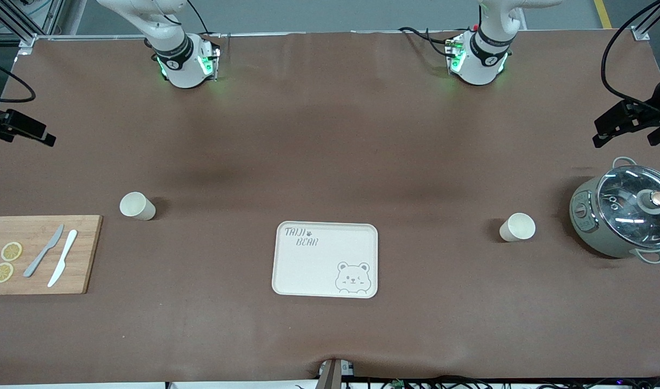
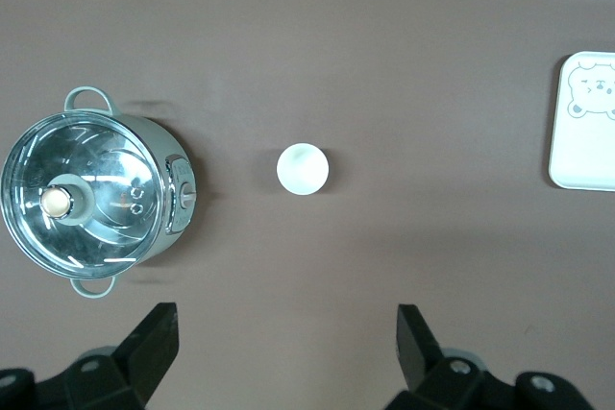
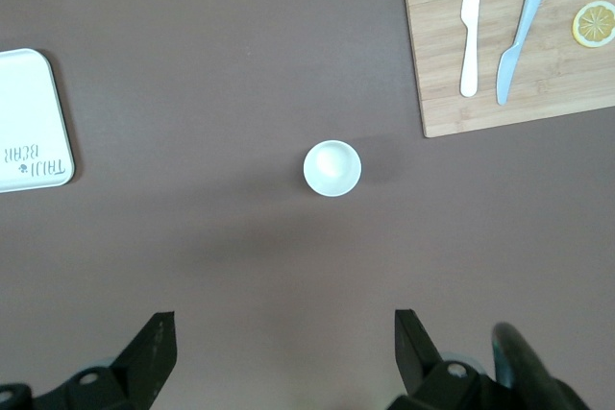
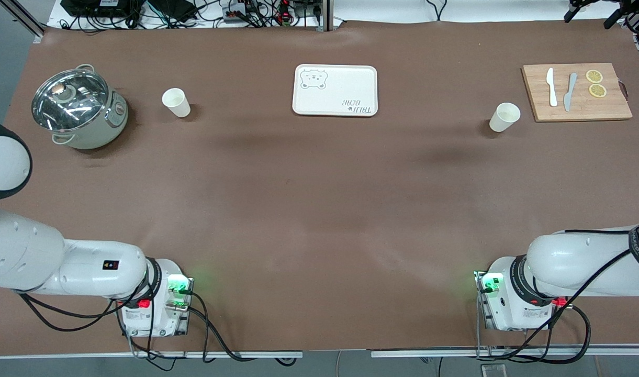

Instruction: Place white IKEA cup upright on tray with both arms

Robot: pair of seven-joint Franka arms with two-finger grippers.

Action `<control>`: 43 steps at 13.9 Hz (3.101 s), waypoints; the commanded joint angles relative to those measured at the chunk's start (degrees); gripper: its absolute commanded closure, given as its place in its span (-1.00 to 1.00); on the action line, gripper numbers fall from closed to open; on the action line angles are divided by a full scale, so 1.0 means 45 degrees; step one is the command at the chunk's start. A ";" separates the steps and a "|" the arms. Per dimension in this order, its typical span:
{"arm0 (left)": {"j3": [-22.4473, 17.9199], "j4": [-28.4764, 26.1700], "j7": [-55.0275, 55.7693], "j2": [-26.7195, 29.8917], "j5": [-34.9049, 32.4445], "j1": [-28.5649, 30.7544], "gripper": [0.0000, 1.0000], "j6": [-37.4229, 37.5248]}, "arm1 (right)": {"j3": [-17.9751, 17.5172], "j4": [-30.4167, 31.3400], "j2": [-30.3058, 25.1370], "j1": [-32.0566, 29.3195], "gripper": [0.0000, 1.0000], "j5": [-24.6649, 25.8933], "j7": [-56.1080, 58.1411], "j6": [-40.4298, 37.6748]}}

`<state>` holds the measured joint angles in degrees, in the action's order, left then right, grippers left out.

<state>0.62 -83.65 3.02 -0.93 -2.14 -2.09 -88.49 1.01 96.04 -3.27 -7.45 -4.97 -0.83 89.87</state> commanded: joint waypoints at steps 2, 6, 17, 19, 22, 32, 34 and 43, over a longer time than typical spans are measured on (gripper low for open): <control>0.0117 0.0190 -0.0280 0.0147 0.0064 0.0171 -1.00 0.0483 | -0.0457 0.0944 -0.0836 -0.0122 -1.00 0.0943 -0.0088 0.0343; 0.0019 0.0210 -0.0143 -0.0047 -0.0150 0.0151 -1.00 0.0445 | -0.0734 0.0321 -0.0234 -0.0375 -1.00 0.1612 0.0029 0.0011; 0.0097 -0.3551 0.0520 -0.2235 0.0006 0.1050 -1.00 -0.4446 | -0.0108 0.1448 0.1235 -0.0591 -1.00 0.1436 0.0088 0.1354; 0.0097 -0.5445 0.0658 -0.2274 0.0006 0.1069 -1.00 -0.7158 | -0.0050 0.1957 0.1487 -0.0591 -1.00 0.1436 -0.0010 0.1980; 0.0116 -0.7170 0.0678 -0.2838 0.0006 0.1030 -1.00 -1.0641 | 0.0302 0.2173 0.2365 -0.0591 -1.00 0.1397 -0.0010 0.2508; 0.0136 -0.8755 0.0580 -0.3914 0.0006 0.1538 -0.85 -1.3461 | 0.0419 0.4127 0.3986 -0.0805 -1.00 0.0406 -0.0030 0.6220; 0.0155 -0.8774 0.0443 -0.4070 -0.0013 0.1927 -0.63 -1.3461 | 0.0634 0.4127 0.4300 -0.0767 -1.00 -0.0553 -0.0010 0.6260; 0.0194 -0.8755 0.0326 -0.4579 -0.0013 0.1929 1.00 -1.3442 | 0.0634 0.5044 0.5062 -0.0708 -0.41 -0.0614 -0.0030 0.8212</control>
<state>1.04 -122.71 5.32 -21.42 -2.14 6.23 -148.21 4.28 117.00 19.53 -10.11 -6.58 -0.78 124.63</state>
